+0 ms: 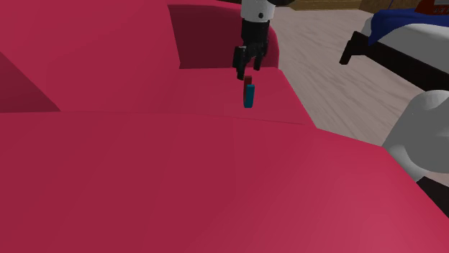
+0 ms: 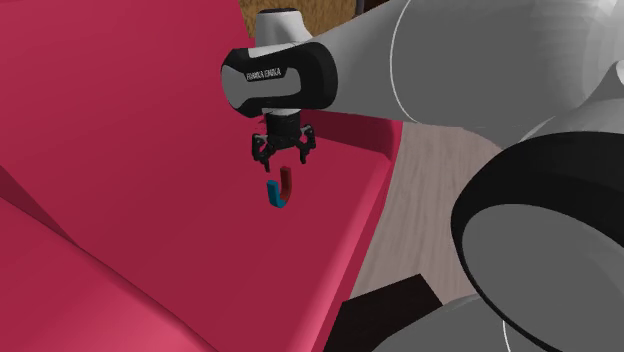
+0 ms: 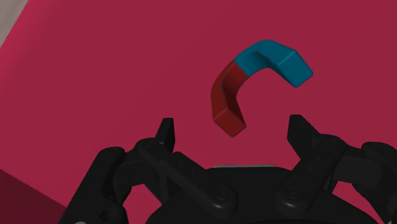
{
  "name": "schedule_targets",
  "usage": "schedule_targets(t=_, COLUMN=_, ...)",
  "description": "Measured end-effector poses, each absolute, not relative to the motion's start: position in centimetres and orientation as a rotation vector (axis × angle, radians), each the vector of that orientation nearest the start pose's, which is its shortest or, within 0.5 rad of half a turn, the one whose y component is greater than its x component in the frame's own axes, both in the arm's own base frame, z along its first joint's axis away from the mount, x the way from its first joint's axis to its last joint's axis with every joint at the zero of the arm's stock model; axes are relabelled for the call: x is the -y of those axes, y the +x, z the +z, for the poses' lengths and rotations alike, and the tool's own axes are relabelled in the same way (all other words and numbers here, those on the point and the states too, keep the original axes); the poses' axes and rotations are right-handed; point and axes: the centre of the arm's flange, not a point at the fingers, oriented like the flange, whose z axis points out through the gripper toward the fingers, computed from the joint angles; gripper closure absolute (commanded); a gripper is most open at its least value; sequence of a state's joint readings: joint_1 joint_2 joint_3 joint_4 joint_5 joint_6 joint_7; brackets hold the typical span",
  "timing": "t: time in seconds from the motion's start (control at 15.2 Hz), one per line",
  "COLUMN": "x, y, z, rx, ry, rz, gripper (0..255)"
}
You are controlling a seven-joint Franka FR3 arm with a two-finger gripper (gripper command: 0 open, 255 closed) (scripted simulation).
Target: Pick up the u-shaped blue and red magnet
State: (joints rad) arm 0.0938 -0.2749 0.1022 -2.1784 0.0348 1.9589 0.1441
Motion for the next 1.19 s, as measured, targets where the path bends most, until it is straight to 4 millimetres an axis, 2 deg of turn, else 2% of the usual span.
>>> schedule_targets(t=0.26, x=-9.9, y=46.8, z=48.9, rx=0.057, ry=-3.126, rz=-0.083, gripper=0)
schedule_targets(t=0.33, x=-9.9, y=46.8, z=48.7, rx=0.057, ry=-3.126, rz=-0.082, gripper=255)
schedule_targets(t=0.99, x=-9.8, y=46.8, z=48.5, rx=0.056, ry=-3.126, rz=-0.084, gripper=255)
schedule_targets(t=1.19, x=-9.7, y=46.8, z=49.7, rx=0.057, ry=-3.126, rz=-0.084, gripper=255)
